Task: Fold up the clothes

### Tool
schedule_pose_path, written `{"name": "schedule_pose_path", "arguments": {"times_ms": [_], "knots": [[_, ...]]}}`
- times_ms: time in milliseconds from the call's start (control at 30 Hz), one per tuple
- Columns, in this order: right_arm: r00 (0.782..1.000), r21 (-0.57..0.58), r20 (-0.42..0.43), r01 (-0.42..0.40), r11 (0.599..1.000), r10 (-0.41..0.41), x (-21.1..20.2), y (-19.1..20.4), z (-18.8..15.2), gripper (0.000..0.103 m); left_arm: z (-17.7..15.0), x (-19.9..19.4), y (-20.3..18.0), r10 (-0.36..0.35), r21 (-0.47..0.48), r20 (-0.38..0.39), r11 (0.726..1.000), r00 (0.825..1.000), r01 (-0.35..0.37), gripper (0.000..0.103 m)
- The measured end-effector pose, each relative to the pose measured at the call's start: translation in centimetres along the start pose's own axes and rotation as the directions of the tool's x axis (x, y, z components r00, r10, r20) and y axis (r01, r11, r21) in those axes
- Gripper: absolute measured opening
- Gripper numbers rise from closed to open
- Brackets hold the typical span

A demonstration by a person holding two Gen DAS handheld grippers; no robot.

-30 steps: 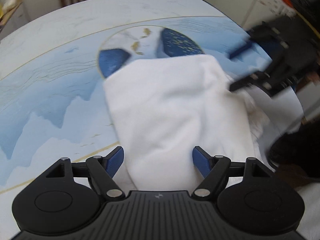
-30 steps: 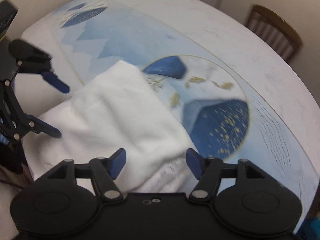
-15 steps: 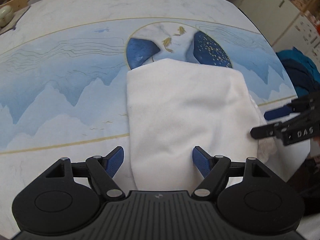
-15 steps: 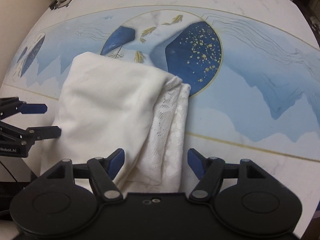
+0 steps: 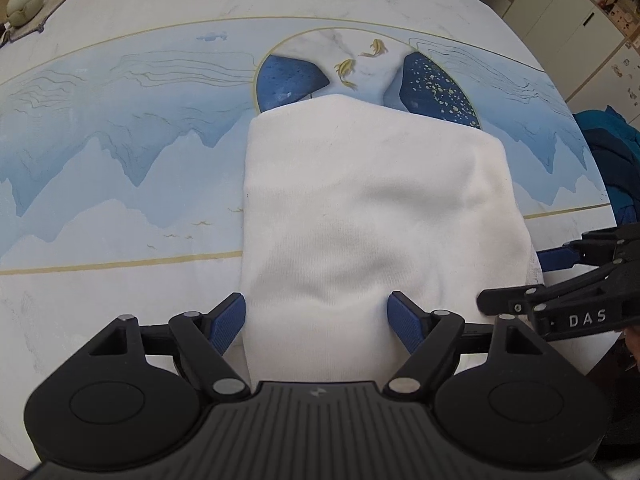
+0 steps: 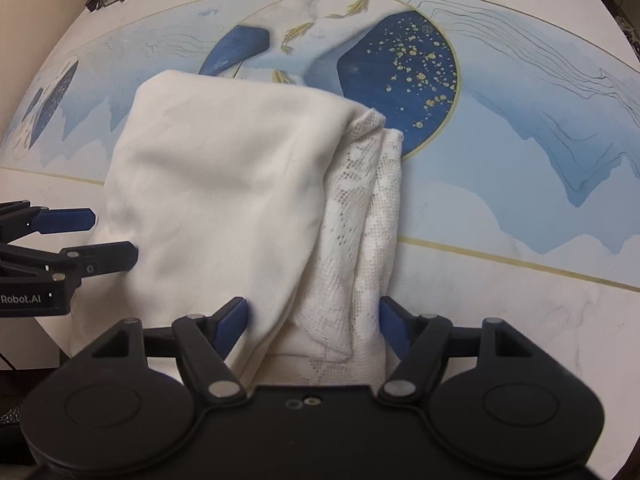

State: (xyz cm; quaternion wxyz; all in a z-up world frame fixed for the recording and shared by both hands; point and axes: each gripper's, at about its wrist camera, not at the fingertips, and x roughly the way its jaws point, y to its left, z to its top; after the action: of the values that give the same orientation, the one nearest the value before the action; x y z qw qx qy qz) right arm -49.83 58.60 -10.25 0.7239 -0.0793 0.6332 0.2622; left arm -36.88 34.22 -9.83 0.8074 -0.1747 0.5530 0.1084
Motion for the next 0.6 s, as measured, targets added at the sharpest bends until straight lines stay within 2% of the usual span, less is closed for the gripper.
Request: {"name": "schedule_pose_path", "arguments": {"times_ms": [200, 267, 333, 400, 467, 600], "knots": [[1.000, -0.022, 0.006, -0.008, 1.000, 0.009, 0.9, 0.7, -0.4, 0.103, -0.5, 0.3, -0.2, -0.002, -0.016, 0.024, 1.000, 1.000, 0.003, 0.077], [1.000, -0.040, 0.010, -0.005, 0.999, 0.005, 1.0, 1.1, -0.4, 0.103, -0.7, 0.3, -0.4, -0.013, -0.018, 0.029, 1.000, 0.999, 0.013, 0.064], [1.000, -0.052, 0.015, 0.011, 0.999, -0.011, 1.0, 1.4, -0.4, 0.103, -0.8, 0.5, -0.6, -0.014, -0.016, 0.032, 1.000, 0.999, 0.015, 0.062], [1.000, -0.057, 0.017, 0.022, 0.998, -0.021, 1.0, 1.8, -0.3, 0.103, -1.0, 0.2, -0.6, -0.025, -0.009, 0.052, 1.000, 0.998, 0.026, 0.055], [0.999, -0.072, 0.026, 0.032, 0.997, -0.031, 0.9, 2.3, -0.1, 0.103, -1.1, 0.0, -0.6, -0.036, -0.001, 0.072, 0.999, 0.997, 0.036, 0.043], [0.997, -0.109, 0.070, 0.048, 0.993, -0.041, 0.4, 3.7, 0.4, 0.103, -0.8, -0.8, 1.1, -0.044, -0.025, 0.096, 0.999, 0.994, 0.047, 0.035]]}}
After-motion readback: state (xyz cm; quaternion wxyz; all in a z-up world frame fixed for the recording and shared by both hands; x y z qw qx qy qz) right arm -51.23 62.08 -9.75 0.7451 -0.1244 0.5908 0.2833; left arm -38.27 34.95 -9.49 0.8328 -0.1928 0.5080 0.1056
